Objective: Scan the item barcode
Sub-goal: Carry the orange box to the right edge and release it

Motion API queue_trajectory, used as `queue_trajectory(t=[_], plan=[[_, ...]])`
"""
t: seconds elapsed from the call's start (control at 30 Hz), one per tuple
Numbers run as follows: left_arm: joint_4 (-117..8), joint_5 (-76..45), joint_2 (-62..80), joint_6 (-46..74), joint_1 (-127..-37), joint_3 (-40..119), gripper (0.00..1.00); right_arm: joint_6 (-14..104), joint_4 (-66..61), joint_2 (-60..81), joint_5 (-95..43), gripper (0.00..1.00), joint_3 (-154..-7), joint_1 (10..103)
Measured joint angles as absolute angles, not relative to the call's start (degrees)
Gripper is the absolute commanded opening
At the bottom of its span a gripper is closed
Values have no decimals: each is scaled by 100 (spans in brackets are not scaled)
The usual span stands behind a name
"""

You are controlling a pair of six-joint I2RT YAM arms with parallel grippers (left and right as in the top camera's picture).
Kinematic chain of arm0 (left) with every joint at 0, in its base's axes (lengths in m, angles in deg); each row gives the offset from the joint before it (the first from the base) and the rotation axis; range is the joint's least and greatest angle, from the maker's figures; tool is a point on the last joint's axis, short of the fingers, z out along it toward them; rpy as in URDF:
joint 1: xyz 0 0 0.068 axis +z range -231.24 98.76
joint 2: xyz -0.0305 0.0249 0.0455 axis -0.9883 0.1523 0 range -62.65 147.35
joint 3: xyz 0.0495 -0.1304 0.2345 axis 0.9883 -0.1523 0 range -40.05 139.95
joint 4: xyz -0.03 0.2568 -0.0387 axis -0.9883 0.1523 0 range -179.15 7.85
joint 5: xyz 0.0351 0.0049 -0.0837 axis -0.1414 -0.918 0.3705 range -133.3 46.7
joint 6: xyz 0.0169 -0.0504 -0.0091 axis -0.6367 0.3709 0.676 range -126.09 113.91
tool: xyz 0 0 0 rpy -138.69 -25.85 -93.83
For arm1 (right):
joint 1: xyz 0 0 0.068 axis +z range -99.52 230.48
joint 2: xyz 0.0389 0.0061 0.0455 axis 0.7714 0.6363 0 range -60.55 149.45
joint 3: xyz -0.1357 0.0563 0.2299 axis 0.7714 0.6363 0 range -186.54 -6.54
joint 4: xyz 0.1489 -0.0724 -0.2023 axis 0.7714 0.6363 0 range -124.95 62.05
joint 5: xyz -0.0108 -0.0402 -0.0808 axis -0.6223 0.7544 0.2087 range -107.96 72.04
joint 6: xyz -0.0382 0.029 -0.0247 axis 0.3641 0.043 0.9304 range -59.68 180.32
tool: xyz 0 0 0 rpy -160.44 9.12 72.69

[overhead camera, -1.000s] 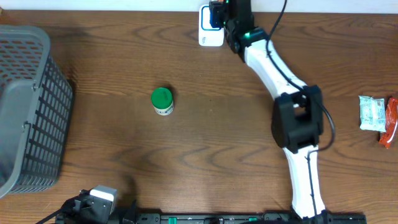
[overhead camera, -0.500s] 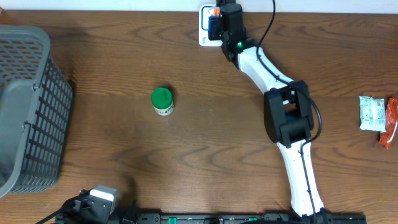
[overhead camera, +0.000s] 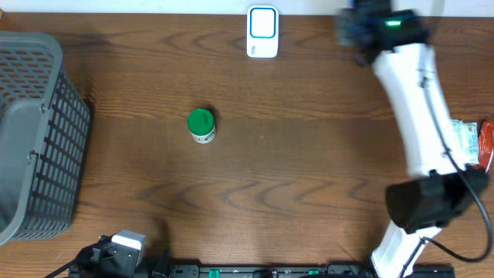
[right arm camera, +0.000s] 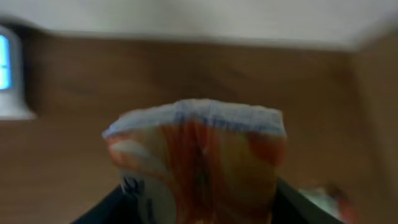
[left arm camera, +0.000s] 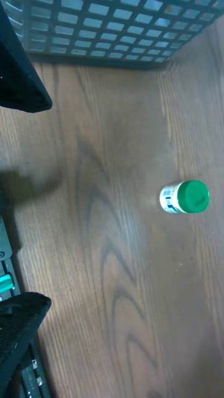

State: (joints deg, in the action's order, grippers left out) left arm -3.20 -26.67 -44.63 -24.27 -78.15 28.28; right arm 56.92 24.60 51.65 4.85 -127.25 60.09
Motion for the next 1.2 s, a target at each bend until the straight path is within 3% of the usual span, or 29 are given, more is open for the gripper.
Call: queue_trajectory(t=[0.17,0.47,0.5,0.57,0.6,0.63,0.77,0.93,1.07,1.2], plan=[[-320,-2667,-4463,-2427,-7815,2828,93,5711,2940,5530,761,53,-12261,4848],[-320,-2667,-4460,-2427,-7815,2828,93,5596,2363,6114,144,56,-10456,3169],[-318,-2667,-4463,-2427,-7815,2828,93,5580,2342,6116,107,58,-10329,3027],[-320,-2667,-4460,-2427,-7815,2828,93,5569,2337,6116,74,89,-10187,2815],[-320,-2667,-4463,-2427,-7815,2828,93,5550,2348,6116,61,99,-10167,2750],[-318,-2667,-4463,-2427,-7815,2828,93,5554,2414,6116,48,99,-10167,2691],[-320,-2667,-4463,-2427,-7815,2828,93,5578,3135,6116,-107,99,-10559,2612],[-320,-2667,-4463,-2427,-7815,2828,93,5578,4199,6074,-1016,99,-12207,2708],[-320,-2667,-4460,-2427,-7815,2828,93,5574,4540,5764,-2946,99,-13205,3056],[-318,-2667,-4463,-2427,-7815,2828,93,5576,4505,5478,-4492,99,-13398,4055]])
